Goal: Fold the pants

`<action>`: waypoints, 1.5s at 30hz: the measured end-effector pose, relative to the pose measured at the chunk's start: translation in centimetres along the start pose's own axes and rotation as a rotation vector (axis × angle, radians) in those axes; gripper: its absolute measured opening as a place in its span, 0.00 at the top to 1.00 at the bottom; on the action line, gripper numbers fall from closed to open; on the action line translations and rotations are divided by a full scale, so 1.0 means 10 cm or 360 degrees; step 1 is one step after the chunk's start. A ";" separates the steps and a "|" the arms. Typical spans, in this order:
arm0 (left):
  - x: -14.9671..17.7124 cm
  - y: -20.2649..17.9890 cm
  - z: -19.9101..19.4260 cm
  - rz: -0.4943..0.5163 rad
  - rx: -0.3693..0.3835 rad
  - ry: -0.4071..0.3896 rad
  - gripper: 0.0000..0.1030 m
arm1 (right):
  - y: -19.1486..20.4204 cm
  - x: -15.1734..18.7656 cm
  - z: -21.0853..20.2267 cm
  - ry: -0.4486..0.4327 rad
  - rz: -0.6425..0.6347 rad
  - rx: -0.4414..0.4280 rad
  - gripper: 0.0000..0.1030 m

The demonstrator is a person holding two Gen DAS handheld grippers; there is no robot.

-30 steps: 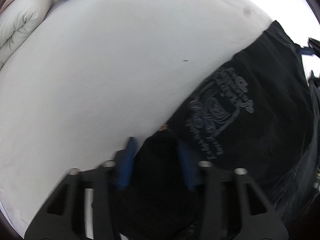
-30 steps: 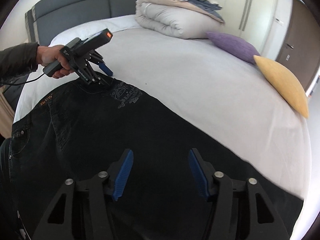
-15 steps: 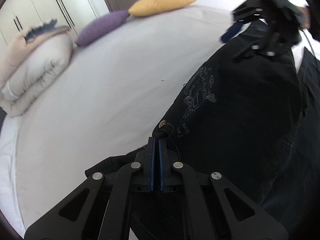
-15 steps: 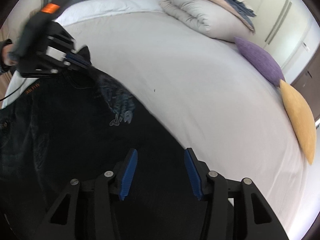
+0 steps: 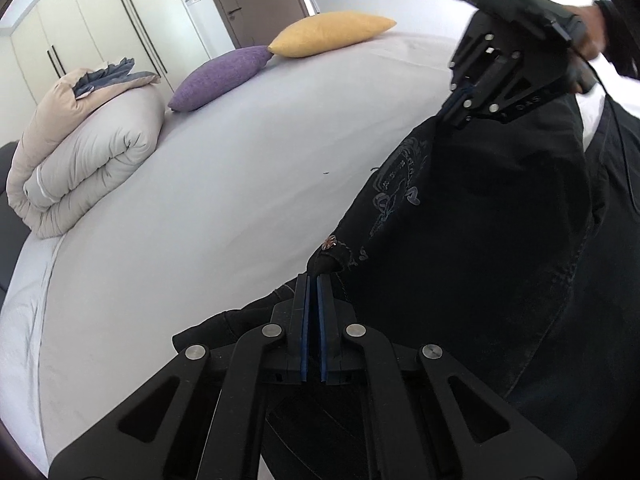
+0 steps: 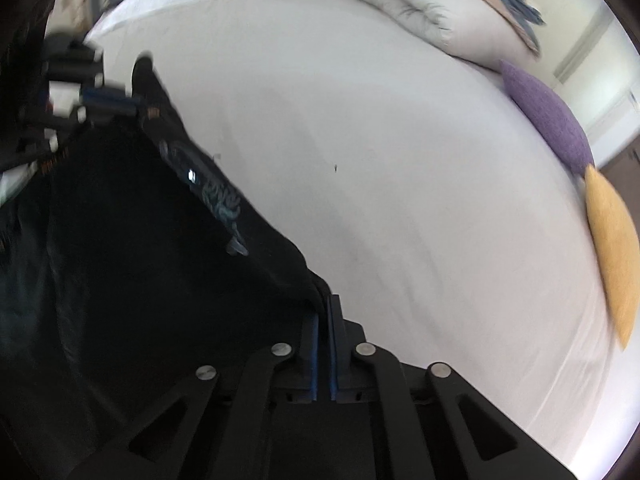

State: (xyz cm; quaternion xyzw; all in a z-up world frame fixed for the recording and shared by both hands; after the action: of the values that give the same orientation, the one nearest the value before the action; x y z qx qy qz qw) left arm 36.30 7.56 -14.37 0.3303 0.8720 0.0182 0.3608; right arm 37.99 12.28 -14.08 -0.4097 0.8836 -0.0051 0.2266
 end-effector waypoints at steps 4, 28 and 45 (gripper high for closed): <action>0.07 -0.10 -0.18 -0.0044 0.0024 -0.0024 0.99 | 0.28 -0.14 -0.24 -0.0136 0.0187 -0.0105 0.96; 0.92 -1.00 -1.61 0.0377 -0.0444 -0.0281 0.00 | 1.27 0.42 -1.23 -0.0312 0.0135 0.0090 0.96; 0.87 -1.24 -1.45 0.0531 -0.1007 -0.0367 0.45 | 1.07 0.30 -1.62 -0.0438 0.0452 -0.0163 0.96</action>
State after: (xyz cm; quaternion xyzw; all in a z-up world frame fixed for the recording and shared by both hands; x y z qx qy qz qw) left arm 15.50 6.04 -12.36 0.3399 0.7112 0.3078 0.5329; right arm 22.06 14.37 -2.80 -0.2889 0.8923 0.1278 0.3226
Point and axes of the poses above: each gripper's, at about its wrist camera, not at the fingertips, and z roughly the way its jaws point, y to its left, x to its underside, the point moved 10 cm from there along z, roughly the way its jaws point, and after that the axes turned 2 degrees about y, right-handed, at the moved point
